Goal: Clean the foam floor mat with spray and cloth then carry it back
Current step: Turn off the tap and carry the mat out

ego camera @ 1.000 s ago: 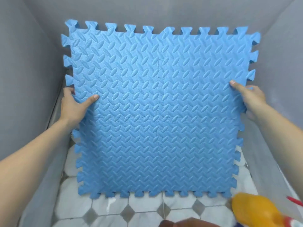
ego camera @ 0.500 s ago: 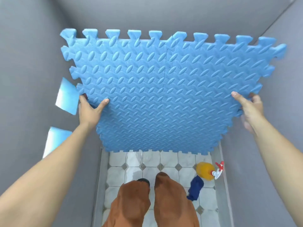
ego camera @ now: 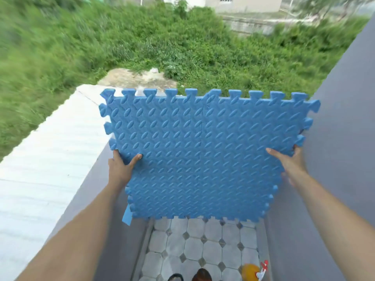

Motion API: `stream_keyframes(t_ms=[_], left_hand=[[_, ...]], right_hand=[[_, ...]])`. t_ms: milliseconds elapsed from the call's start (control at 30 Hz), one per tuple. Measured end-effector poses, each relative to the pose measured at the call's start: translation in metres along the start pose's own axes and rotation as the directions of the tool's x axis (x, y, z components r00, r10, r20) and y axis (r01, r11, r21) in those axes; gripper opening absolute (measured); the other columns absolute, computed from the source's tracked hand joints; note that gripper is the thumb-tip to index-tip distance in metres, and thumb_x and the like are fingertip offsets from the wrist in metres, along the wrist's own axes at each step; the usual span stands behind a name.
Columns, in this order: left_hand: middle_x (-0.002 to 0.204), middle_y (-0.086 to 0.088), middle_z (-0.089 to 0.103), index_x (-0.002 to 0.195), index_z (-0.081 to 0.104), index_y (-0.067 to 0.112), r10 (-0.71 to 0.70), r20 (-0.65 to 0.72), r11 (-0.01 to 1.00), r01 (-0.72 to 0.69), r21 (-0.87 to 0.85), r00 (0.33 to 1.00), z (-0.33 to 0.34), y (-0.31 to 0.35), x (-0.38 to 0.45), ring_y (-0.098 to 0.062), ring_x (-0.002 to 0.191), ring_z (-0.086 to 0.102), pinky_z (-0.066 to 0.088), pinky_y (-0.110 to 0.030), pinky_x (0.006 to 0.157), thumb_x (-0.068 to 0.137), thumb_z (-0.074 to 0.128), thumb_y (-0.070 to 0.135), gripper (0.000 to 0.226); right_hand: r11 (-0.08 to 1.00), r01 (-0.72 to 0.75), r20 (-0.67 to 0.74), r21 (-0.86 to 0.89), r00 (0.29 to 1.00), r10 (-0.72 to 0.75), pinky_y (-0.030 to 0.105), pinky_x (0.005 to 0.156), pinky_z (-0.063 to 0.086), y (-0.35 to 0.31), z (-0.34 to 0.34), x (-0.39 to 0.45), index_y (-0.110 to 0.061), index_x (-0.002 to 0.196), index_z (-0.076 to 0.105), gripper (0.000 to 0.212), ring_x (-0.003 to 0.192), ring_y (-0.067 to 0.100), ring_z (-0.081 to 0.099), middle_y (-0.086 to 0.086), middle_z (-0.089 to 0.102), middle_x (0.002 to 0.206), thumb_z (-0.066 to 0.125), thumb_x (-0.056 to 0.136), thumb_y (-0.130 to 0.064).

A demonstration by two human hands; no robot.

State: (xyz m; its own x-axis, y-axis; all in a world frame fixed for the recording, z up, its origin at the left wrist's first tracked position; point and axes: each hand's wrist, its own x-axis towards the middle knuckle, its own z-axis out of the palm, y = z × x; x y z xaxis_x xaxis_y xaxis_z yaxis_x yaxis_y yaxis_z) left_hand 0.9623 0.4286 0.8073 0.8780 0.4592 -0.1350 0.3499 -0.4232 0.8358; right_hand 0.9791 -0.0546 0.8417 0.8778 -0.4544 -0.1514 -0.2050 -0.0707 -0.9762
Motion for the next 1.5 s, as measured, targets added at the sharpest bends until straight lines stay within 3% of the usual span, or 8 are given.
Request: stream_keyframes(t_ms=[333,500,733,833,1033,1167,1367,1500], left_hand=[[0.129,-0.02,0.041,0.134,0.034,0.012,-0.088,-0.227,0.995,0.075,-0.068,0.97,-0.071,0.007,-0.077,-0.036,0.124,0.039,0.034,-0.047,0.105,0.081,0.068,0.049,0.074],[0.13,-0.017,0.04,0.136,0.03,0.018,-0.145,-0.343,0.989,0.123,-0.083,0.928,-0.111,0.004,-0.138,-0.033,0.125,0.039,0.035,-0.044,0.103,0.08,0.066,0.054,0.076],[0.132,-0.015,0.039,0.142,0.025,0.016,-0.297,-0.529,0.955,0.259,-0.146,0.795,-0.158,-0.038,-0.247,-0.033,0.126,0.042,0.036,-0.043,0.106,0.08,0.063,0.059,0.084],[0.132,-0.016,0.039,0.142,0.025,0.014,-0.354,-0.588,0.934,0.311,-0.178,0.727,-0.177,-0.061,-0.301,-0.034,0.125,0.043,0.036,-0.042,0.105,0.081,0.062,0.059,0.084],[0.134,-0.012,0.038,0.146,0.02,0.011,-0.437,-0.7,0.881,0.426,-0.206,0.565,-0.227,-0.122,-0.42,-0.03,0.129,0.036,0.033,-0.04,0.108,0.068,0.071,0.064,0.107],[0.137,-0.018,0.033,0.148,0.012,0.004,-0.533,-0.716,0.804,0.536,-0.26,0.452,-0.25,-0.165,-0.518,-0.032,0.131,0.035,0.033,-0.042,0.109,0.064,0.079,0.057,0.12],[0.133,-0.015,0.034,0.143,0.02,0.007,-0.666,-0.726,0.666,0.576,-0.474,0.173,-0.245,-0.226,-0.684,-0.034,0.124,0.041,0.038,-0.043,0.1,0.067,0.079,0.054,0.107],[0.141,-0.021,0.031,0.145,0.018,0.004,-0.732,-0.68,0.536,0.571,-0.621,-0.052,-0.23,-0.255,-0.791,-0.036,0.13,0.038,0.036,-0.042,0.102,0.067,0.079,0.054,0.111]], right_hand=[[0.993,0.116,0.157,-0.006,0.981,-0.113,0.045,0.09,0.055,-0.064,0.037,-0.011,-0.017,0.122,0.055,0.071,0.101,0.023,0.068,0.004,0.07,0.116,0.09,0.062,-0.032],[0.988,0.15,0.349,-0.023,0.928,-0.133,0.038,0.078,0.049,-0.095,0.061,-0.025,-0.037,0.092,0.053,0.042,0.089,0.014,0.065,-0.005,0.068,0.105,0.087,0.07,-0.029],[0.946,0.31,0.607,-0.097,0.772,-0.191,0.015,0.048,0.054,-0.129,0.119,-0.075,-0.029,0.081,0.056,0.028,0.062,-0.003,0.064,-0.011,0.062,0.084,0.081,0.078,-0.018],[0.936,0.341,0.716,-0.086,0.675,-0.18,0.04,0.065,0.063,-0.119,0.145,-0.098,-0.023,0.103,0.063,0.054,0.084,0.016,0.071,-0.005,0.073,0.1,0.09,0.062,-0.044],[0.944,0.331,0.833,-0.016,0.526,-0.171,0.025,0.059,0.048,-0.101,0.188,-0.225,-0.013,0.114,0.056,0.046,0.07,-0.003,0.061,0.002,0.065,0.113,0.082,0.077,-0.022],[0.934,0.352,0.889,-0.056,0.443,-0.114,0.039,0.08,0.052,-0.072,0.208,-0.316,-0.023,0.116,0.049,0.057,0.09,0.013,0.064,-0.004,0.062,0.112,0.085,0.073,-0.03],[0.863,0.501,0.978,-0.065,0.204,-0.045,0.051,0.09,0.054,-0.024,0.236,-0.458,-0.033,0.116,0.049,0.087,0.105,0.024,0.065,-0.004,0.066,0.117,0.086,0.045,-0.068],[0.835,0.549,0.999,0.034,-0.007,-0.036,0.05,0.093,0.053,0.001,0.228,-0.576,-0.027,0.125,0.046,0.093,0.107,0.023,0.064,-0.002,0.063,0.122,0.087,0.05,-0.064]])
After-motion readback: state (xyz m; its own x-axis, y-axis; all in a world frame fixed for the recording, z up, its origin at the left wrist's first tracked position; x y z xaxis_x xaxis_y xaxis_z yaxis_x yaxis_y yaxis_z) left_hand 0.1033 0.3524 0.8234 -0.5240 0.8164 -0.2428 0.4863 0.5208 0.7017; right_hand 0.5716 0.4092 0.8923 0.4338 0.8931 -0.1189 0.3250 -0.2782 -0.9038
